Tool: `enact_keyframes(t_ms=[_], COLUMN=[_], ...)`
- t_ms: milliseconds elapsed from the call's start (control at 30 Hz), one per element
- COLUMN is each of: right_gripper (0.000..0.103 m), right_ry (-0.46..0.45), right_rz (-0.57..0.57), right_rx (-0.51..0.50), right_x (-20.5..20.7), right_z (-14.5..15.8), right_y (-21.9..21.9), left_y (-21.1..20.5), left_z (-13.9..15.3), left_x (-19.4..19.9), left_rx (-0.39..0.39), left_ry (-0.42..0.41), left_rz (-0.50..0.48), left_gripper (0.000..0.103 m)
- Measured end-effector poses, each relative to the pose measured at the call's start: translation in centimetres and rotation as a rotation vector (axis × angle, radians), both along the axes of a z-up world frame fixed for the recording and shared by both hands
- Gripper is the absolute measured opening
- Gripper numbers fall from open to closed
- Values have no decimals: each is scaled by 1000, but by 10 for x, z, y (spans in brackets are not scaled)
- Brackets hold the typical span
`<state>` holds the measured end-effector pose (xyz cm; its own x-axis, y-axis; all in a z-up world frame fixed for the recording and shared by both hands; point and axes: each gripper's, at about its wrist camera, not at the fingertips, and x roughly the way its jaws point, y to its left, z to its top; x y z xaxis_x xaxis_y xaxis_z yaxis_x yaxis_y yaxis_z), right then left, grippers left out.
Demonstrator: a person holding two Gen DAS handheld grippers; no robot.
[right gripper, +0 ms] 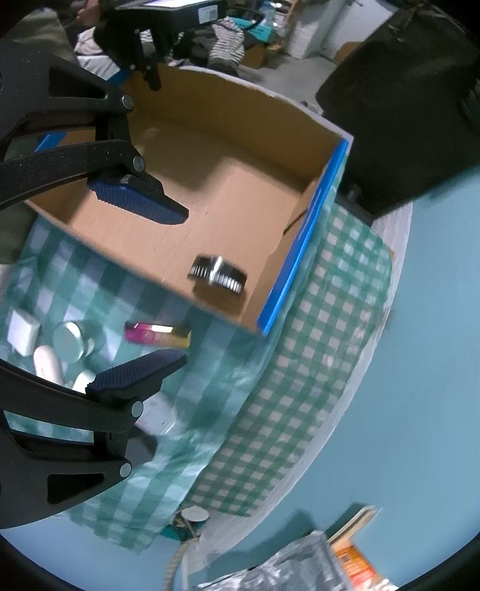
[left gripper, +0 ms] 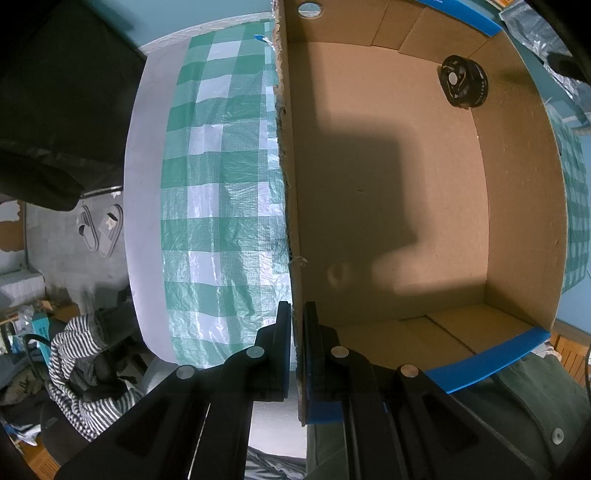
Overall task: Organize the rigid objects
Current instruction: 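Move the right gripper back to the green tin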
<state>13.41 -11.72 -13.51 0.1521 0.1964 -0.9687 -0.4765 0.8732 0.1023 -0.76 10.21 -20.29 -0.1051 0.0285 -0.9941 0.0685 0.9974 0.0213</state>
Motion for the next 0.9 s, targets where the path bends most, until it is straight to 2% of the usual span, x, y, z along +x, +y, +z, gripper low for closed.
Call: enact_keyframes(t_ms=[567, 900], right_gripper=[71, 71], right_ry=[51, 107], right_rz=[-157, -209], right_rx=[-20, -32], right_x=[-19, -39], right_z=[-10, -35], right_y=[-84, -102], left_y=[-1, 0], left_z=[1, 1], left_x=[-1, -2], left_rx=[5, 4], left_ry=[-1, -1], left_rz=[-7, -5], left_gripper=[6, 6])
